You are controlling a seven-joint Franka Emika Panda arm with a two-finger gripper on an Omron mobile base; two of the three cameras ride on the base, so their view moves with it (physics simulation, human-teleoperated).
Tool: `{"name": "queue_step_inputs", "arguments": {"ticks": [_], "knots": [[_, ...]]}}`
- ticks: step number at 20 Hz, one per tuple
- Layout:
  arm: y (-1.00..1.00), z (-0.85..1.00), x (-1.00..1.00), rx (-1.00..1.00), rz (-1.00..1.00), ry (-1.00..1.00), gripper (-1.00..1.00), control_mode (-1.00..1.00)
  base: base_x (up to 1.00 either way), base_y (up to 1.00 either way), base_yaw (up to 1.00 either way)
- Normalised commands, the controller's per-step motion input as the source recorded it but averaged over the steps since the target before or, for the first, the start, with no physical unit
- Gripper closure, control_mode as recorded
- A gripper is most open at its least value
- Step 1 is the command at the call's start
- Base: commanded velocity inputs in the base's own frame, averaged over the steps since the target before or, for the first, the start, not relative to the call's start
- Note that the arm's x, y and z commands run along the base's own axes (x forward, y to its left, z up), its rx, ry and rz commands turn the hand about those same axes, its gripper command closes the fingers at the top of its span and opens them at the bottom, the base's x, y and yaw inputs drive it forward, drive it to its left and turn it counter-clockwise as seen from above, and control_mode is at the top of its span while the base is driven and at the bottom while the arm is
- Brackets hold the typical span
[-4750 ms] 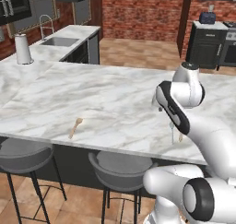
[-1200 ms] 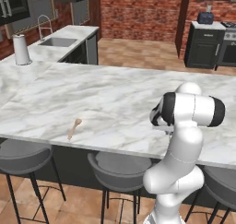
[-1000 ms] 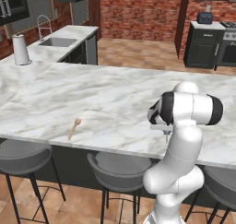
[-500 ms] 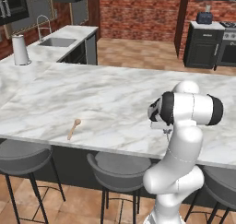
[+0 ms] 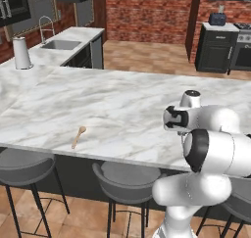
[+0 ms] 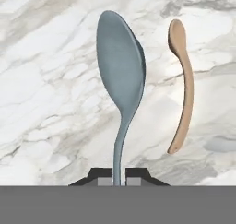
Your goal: Pick up the metallic utensils from the counter and place them in the open drawer. Make sure not to pick up any wooden utensils.
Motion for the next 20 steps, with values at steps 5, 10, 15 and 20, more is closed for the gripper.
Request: {"name": "queue_step_inputs", "arguments": {"ticks": [5,10,15,20], "knots": [[0.02,0.89,-0.36,0.0,0.0,-0.14,1.0,-1.0,0.0,0.0,0.0],[0.2,0.71,-0.41,0.0,0.0,-0.23,1.0,-1.0,0.0,0.0,0.0],[0.33,0.7,-0.51,-0.01,0.0,-0.26,1.0,-1.0,0.0,0.0,0.0],[0.25,0.66,-0.51,0.0,0.0,-0.24,1.0,-1.0,0.0,0.0,0.0]]}}
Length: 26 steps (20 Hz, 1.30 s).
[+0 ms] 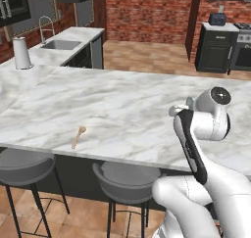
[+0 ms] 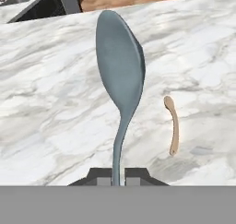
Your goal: Pick up the metallic utensils from the counter and place them in the open drawer. Make sure not to pick up any wooden utensils.
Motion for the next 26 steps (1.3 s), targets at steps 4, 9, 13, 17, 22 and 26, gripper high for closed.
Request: {"name": "queue_step_inputs", "arguments": {"ticks": [4,9,13,17,22,26], "knots": [[0.17,0.68,-0.54,0.0,0.0,-0.23,1.0,-1.0,0.0,0.0,0.0],[0.32,0.62,-0.35,0.0,0.0,-0.18,1.0,-1.0,0.0,0.0,0.0],[0.02,0.51,-0.16,0.0,0.0,-0.14,1.0,-1.0,0.0,0.0,0.0],[0.0,0.41,-0.29,0.0,0.0,-0.11,1.0,-1.0,0.0,0.0,0.0],[-0.02,0.12,-0.21,0.0,0.0,-0.02,1.0,1.0,-0.51,-0.11,0.0],[0.0,0.0,0.0,0.0,0.0,0.0,1.0,1.0,-1.0,-0.01,-0.01]]}}
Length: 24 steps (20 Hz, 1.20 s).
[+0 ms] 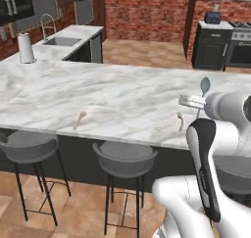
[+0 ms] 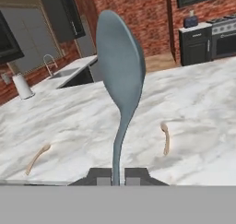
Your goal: Pick up the metallic utensils from the counter and place them in the open drawer. Make sure not to pick up any wooden utensils.
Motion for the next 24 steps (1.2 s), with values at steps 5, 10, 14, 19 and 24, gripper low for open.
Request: {"name": "queue_step_inputs", "arguments": {"ticks": [5,10,14,19,24], "knots": [[0.0,0.0,0.0,0.0,0.0,0.0,1.0,1.0,-1.0,0.0,-0.03],[0.0,0.0,0.0,0.0,0.0,0.0,1.0,1.0,-1.0,-0.44,-0.11],[0.0,0.0,0.0,0.0,0.0,0.0,1.0,1.0,-0.96,-0.94,-0.19],[0.0,0.0,0.0,0.0,0.0,0.0,1.0,1.0,-0.24,-1.0,-0.11],[0.0,0.0,0.0,0.0,0.0,0.0,1.0,1.0,0.0,-1.0,-0.06]]}}
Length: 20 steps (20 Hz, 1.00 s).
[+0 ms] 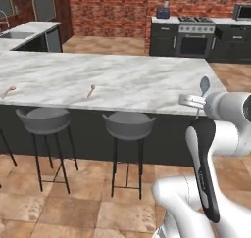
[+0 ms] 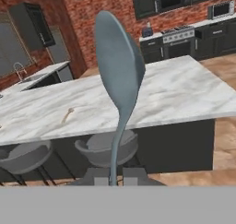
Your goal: Pick up the metallic utensils from the counter and place them in the open drawer. Make sure not to pick up any wooden utensils.
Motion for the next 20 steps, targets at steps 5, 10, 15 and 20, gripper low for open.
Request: {"name": "queue_step_inputs", "arguments": {"ticks": [5,10,15,20], "knots": [[0.0,0.0,0.0,0.0,0.0,0.0,1.0,1.0,0.0,-1.0,-0.12],[0.0,0.0,0.0,0.0,0.0,0.0,1.0,1.0,0.0,-1.0,-0.11],[0.0,0.0,0.0,0.0,0.0,0.0,1.0,1.0,0.16,-1.0,-0.03],[0.0,0.0,0.0,0.0,0.0,0.0,1.0,1.0,0.58,-1.0,0.0]]}}
